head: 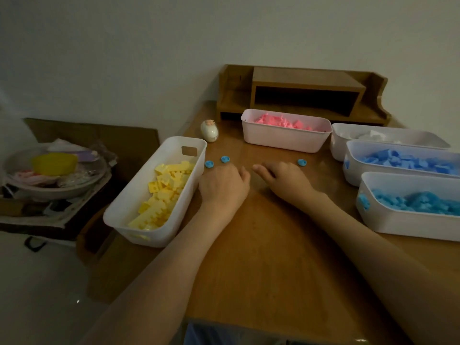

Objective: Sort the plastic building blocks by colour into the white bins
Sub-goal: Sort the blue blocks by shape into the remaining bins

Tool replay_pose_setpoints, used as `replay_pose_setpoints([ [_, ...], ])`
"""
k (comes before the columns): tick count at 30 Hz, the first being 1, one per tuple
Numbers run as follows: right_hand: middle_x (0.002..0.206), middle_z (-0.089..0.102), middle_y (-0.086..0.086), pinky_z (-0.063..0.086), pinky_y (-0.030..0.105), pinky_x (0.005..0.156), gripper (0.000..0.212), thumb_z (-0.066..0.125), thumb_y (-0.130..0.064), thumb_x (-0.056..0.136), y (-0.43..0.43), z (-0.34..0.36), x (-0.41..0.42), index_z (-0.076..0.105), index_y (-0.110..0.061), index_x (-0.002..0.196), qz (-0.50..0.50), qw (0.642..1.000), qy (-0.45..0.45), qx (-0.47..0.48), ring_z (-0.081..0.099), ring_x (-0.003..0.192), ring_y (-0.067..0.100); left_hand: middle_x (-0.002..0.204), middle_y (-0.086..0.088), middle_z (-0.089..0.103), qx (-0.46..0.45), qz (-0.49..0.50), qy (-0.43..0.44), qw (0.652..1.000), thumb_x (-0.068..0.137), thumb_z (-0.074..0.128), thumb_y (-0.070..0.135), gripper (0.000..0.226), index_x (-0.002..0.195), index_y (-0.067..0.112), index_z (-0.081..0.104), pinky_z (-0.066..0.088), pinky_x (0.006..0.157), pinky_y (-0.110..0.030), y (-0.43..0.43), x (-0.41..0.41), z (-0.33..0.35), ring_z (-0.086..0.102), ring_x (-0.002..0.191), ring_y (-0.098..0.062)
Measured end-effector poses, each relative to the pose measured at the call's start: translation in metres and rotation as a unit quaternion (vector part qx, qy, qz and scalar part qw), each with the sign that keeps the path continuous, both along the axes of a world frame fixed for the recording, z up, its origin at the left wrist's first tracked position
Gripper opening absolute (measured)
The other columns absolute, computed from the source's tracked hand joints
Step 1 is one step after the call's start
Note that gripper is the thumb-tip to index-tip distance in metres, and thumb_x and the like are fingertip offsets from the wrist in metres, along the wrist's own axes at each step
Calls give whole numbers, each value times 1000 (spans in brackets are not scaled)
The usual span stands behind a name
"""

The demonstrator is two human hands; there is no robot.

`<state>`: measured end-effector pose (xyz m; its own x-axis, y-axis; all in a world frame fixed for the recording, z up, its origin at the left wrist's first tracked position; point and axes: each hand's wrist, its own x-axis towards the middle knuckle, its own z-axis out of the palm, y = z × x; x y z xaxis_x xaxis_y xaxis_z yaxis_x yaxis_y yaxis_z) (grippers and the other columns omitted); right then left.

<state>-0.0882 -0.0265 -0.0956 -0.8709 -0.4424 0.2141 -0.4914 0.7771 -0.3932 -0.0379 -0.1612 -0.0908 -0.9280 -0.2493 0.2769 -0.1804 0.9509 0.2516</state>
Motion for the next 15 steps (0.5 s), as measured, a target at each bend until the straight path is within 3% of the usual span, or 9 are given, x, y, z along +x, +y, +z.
replay_pose_setpoints([
  [3,66,55,0,43,26,56,36,39,-47,95,-4,8,-2,57,-18,82,-72,974,-135,-167,51,54,10,59,4,43,38,-4,45,998,98,32,45,36,77,18,44,26,43,-23,2,5,7,39,50,-7],
  [6,67,52,3,39,21,42,38,39,-48,95,-8,16,-3,52,-14,87,-113,859,-343,-364,46,46,11,61,5,43,121,-2,53,991,98,33,46,37,79,16,48,22,44,-23,1,4,7,39,52,-6],
  [9,75,52,5,40,19,44,19,47,-29,96,-14,17,-7,54,-12,94,-88,767,-446,-452,46,53,10,70,4,48,155,-2,-8,988,97,40,39,25,90,16,48,28,46,-21,0,2,4,44,58,-6],
  [11,82,52,6,41,21,50,8,48,-16,95,-24,14,-13,53,-13,99,-87,787,-428,-435,46,61,13,86,0,55,144,-7,-65,987,97,45,29,18,104,15,52,33,51,-21,-2,2,4,50,70,-10],
  [13,92,54,3,41,22,56,15,46,-14,95,-40,9,-19,51,-18,109,-97,873,-347,-328,48,66,12,103,-5,59,132,-5,-89,987,97,47,26,24,116,12,51,39,61,-24,-3,2,5,56,86,-16],
  [15,110,54,1,45,23,68,29,47,-15,96,-56,4,-27,46,-22,124,-72,954,-215,-194,54,85,11,114,-7,59,117,9,-99,988,97,47,26,35,128,10,44,42,67,-27,-3,1,7,59,98,-20],
])
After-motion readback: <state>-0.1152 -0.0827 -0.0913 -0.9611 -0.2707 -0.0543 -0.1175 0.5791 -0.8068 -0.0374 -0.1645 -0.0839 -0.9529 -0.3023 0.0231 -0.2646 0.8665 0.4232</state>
